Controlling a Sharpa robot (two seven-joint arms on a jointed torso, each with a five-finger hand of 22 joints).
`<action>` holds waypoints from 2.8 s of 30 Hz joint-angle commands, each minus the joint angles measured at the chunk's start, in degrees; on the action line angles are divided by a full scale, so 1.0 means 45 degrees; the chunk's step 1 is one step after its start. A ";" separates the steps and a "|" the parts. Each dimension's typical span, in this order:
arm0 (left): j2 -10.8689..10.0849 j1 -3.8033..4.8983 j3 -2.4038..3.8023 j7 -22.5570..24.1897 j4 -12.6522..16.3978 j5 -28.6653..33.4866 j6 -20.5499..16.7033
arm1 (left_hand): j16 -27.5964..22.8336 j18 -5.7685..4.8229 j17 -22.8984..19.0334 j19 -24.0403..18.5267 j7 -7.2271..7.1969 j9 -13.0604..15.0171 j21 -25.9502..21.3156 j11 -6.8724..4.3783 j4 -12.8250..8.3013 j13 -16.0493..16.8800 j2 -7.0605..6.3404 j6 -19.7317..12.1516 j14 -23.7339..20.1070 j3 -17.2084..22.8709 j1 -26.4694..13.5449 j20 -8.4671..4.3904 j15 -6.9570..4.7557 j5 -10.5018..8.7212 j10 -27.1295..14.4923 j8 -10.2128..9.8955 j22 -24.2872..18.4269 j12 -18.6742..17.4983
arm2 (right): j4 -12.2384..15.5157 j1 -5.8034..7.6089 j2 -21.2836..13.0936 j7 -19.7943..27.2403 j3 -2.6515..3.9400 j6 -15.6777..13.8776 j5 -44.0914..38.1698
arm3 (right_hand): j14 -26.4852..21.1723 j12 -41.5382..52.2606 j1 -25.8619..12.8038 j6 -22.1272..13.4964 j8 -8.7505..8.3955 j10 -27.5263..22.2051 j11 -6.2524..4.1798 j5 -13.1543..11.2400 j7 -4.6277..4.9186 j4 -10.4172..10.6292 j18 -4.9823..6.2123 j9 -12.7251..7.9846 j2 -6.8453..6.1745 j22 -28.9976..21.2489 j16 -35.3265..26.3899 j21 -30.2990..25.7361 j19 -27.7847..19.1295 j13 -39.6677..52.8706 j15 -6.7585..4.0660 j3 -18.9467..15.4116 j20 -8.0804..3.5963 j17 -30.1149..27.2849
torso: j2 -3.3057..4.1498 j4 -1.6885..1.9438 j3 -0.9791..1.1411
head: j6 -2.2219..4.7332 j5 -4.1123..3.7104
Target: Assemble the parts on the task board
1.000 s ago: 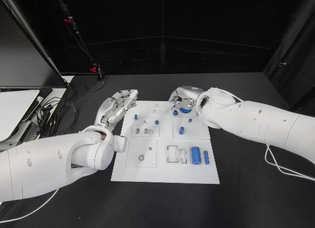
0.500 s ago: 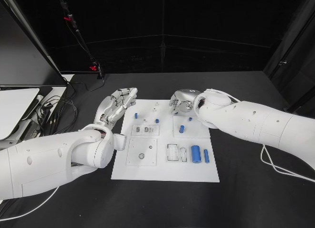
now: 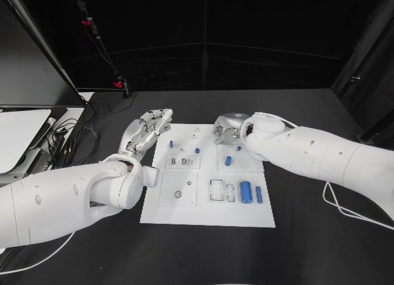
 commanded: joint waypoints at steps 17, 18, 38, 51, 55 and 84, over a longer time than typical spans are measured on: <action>0.0018 0.0023 0.0013 0.4014 -0.0013 -0.0074 0.0102 | -0.0076 0.0100 0.0003 -0.0122 0.2026 -0.0002 -0.0056 -0.0020 -0.0019 0.0001 0.0188 0.0004 -0.0050 -0.0060 0.0046 -0.0011 0.0057 0.0030 0.0070 -0.0052 -0.0023 -0.0072 | -0.0111 -0.0023 0.0069 -0.0615 0.0013 0.0303 -0.0353 | 0.0401 -0.0105 0.0202 0.0279 -0.0162 0.0189 -0.0043 -0.0018 -0.0100 0.0058 -0.0182 0.0018 0.0087 -0.0023 -0.0095 -0.0064 -0.0080 0.0026 -0.0089 0.0106 -0.0021 -0.0007 | -0.0014 0.0011 -0.0007 | -0.0051 -0.0079; 0.0017 0.0023 0.0013 0.4003 -0.0016 -0.0074 0.0108 | -0.0076 0.0100 0.0003 -0.0122 0.2026 -0.0002 -0.0056 -0.0020 -0.0019 0.0001 0.0188 0.0004 -0.0050 -0.0060 0.0046 -0.0011 0.0057 0.0030 0.0070 -0.0052 -0.0023 -0.0072 | -0.0115 -0.0023 0.0070 -0.0627 0.0013 0.0325 -0.0353 | 0.0403 -0.0107 0.0207 0.0285 -0.0180 0.0227 -0.0043 -0.0018 -0.0108 0.0066 -0.0183 0.0016 0.0102 -0.0026 -0.0095 -0.0066 -0.0082 0.0028 -0.0077 0.0112 -0.0016 -0.0001 | -0.0016 0.0009 -0.0005 | -0.0058 -0.0080; 0.0038 0.0023 0.0012 0.3929 -0.0059 -0.0074 0.0115 | -0.0075 0.0099 0.0007 -0.0160 0.2026 -0.0001 -0.0067 -0.0018 -0.0021 0.0002 0.0266 0.0009 -0.0055 -0.0062 0.0081 0.0006 0.0075 0.0072 0.0073 -0.0054 -0.0035 -0.0078 | -0.0019 -0.0029 0.0074 -0.0938 0.0013 0.0476 -0.0425 | 0.0411 -0.0223 0.0306 0.0466 -0.0428 0.0869 -0.0013 -0.0019 -0.0196 0.0134 -0.0181 0.0017 0.0039 -0.0045 -0.0119 -0.0090 -0.0088 0.0017 0.0030 0.0066 0.0076 -0.0033 | -0.0012 0.0032 -0.0010 | -0.0132 -0.0134; 0.0046 0.0023 0.0012 0.3913 -0.0090 -0.0074 0.0161 | -0.0072 0.0106 0.0009 -0.0228 0.2027 -0.0001 -0.0104 -0.0016 -0.0028 0.0003 0.0322 0.0007 -0.0059 -0.0066 0.0125 0.0002 0.0074 0.0110 0.0073 -0.0058 -0.0065 -0.0083 | 0.0020 -0.0041 0.0004 -0.1047 0.0013 0.0461 -0.0474 | 0.0410 -0.0296 0.0334 0.0581 -0.0476 0.1060 0.0026 -0.0019 -0.0206 0.0154 -0.0176 0.0025 0.0010 -0.0066 -0.0123 -0.0103 -0.0098 0.0011 0.0070 0.0046 0.0113 -0.0045 | -0.0020 0.0044 -0.0007 | -0.0248 -0.0123; 0.0049 0.0023 0.0012 0.3906 -0.0100 -0.0074 0.0162 | -0.0072 0.0106 0.0009 -0.0218 0.2027 -0.0001 -0.0094 -0.0016 -0.0028 0.0003 0.0328 0.0007 -0.0060 -0.0067 0.0129 0.0002 0.0074 0.0117 0.0072 -0.0058 -0.0059 -0.0084 | 0.0050 -0.0045 -0.0021 -0.1039 0.0012 0.0426 -0.0556 | 0.0410 -0.0348 0.0373 0.0726 -0.0484 0.1232 0.0029 -0.0018 -0.0238 0.0165 -0.0175 0.0038 0.0014 -0.0060 -0.0124 -0.0102 -0.0092 0.0010 0.0084 0.0048 0.0135 -0.0044 | -0.0026 0.0037 -0.0009 | -0.0274 -0.0142; 0.0089 0.0021 0.0011 0.3841 -0.0157 -0.0073 0.0215 | -0.0071 0.0106 0.0010 -0.0234 0.2027 -0.0002 -0.0099 -0.0017 -0.0028 0.0004 0.0352 0.0005 -0.0063 -0.0072 0.0148 0.0003 0.0074 0.0146 0.0072 -0.0061 -0.0064 -0.0086 | 0.0160 -0.0100 -0.0025 -0.1377 0.0013 0.0674 -0.0896 | 0.0421 -0.0843 0.0839 0.1803 -0.0540 0.3094 -0.0420 -0.0016 -0.0218 0.0338 -0.0151 0.0090 0.0231 -0.0091 -0.0150 -0.0143 -0.0092 -0.0016 -0.0267 -0.0001 -0.0131 -0.0048 | -0.0017 0.0049 -0.0010 | -0.0337 -0.0267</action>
